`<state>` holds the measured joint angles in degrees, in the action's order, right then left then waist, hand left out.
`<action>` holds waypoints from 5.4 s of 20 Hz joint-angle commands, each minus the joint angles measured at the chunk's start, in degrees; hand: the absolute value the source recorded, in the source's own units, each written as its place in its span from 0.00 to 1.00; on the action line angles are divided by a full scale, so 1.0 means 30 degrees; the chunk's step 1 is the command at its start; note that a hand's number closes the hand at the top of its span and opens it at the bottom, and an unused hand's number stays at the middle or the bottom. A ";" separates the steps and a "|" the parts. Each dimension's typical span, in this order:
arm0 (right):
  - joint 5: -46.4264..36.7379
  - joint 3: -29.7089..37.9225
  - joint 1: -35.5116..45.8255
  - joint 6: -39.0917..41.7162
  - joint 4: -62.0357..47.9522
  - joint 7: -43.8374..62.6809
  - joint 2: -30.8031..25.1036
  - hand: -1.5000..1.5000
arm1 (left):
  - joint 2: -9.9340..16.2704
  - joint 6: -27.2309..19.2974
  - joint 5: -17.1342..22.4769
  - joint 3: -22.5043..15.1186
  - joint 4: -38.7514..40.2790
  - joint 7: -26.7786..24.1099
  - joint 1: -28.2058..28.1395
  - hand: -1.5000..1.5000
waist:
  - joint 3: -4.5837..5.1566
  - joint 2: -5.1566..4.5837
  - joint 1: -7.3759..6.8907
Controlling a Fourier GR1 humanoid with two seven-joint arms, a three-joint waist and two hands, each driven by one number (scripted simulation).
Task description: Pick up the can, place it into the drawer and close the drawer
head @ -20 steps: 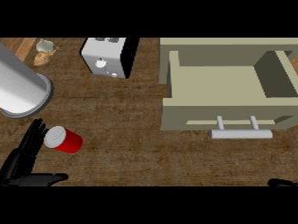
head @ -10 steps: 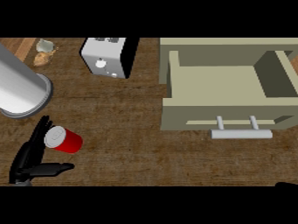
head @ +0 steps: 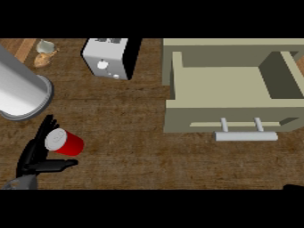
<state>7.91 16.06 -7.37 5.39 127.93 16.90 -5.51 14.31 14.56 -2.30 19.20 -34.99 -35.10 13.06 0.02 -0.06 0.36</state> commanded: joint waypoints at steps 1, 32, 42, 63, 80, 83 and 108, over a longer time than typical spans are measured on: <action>-0.0317 -0.0092 -0.0998 0.0341 0.0301 -0.0582 0.0473 0.00 | 0.0377 -0.0038 -0.0553 -0.0082 0.3780 -0.1990 0.2004 0.00 | 0.0016 -0.0029 0.0144; -0.0103 0.1160 0.1224 -0.0131 0.0334 0.0837 -0.0347 0.00 | -0.3899 -0.3806 0.1685 -0.0184 0.2884 0.0646 0.8012 1.00 | -0.0006 0.0017 0.0051; -0.1741 0.0024 0.1266 -0.0448 0.0441 0.0710 0.0168 0.00 | -0.4760 -0.6239 0.2613 -0.4387 -0.1750 0.4666 0.9305 1.00 | -0.0010 0.0076 -0.0066; -0.0591 0.1149 0.1748 -0.0315 0.1453 0.1871 -0.0654 0.00 | -0.4769 -1.1536 0.4289 -0.7998 -0.4963 1.5447 1.8359 1.00 | -0.0013 -0.0031 0.0402; -0.1126 0.0564 0.2188 -0.0430 0.0179 0.0556 -0.0076 0.00 | -0.4770 -1.3420 0.7135 -0.9996 0.2876 1.4422 2.4815 1.00 | -0.0054 -0.0329 0.1228; -0.1570 -0.0027 0.2432 -0.0311 0.0192 0.0663 -0.0148 0.00 | -0.4770 -1.4044 0.8189 -1.1208 0.2977 1.4457 2.5030 1.00 | -0.0059 -0.0308 0.1385; -0.6047 -0.1710 0.5183 0.1292 -0.2233 -0.1768 -0.3702 0.00 | -0.4770 -1.7584 1.1699 -1.2414 0.5131 1.2744 2.6665 0.00 | -0.0086 -0.0607 0.1759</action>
<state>-5.53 12.90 7.26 7.54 124.75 15.84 -14.25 0.01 -37.54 30.80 -17.86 -18.93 3.46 92.55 -0.18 -1.76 5.75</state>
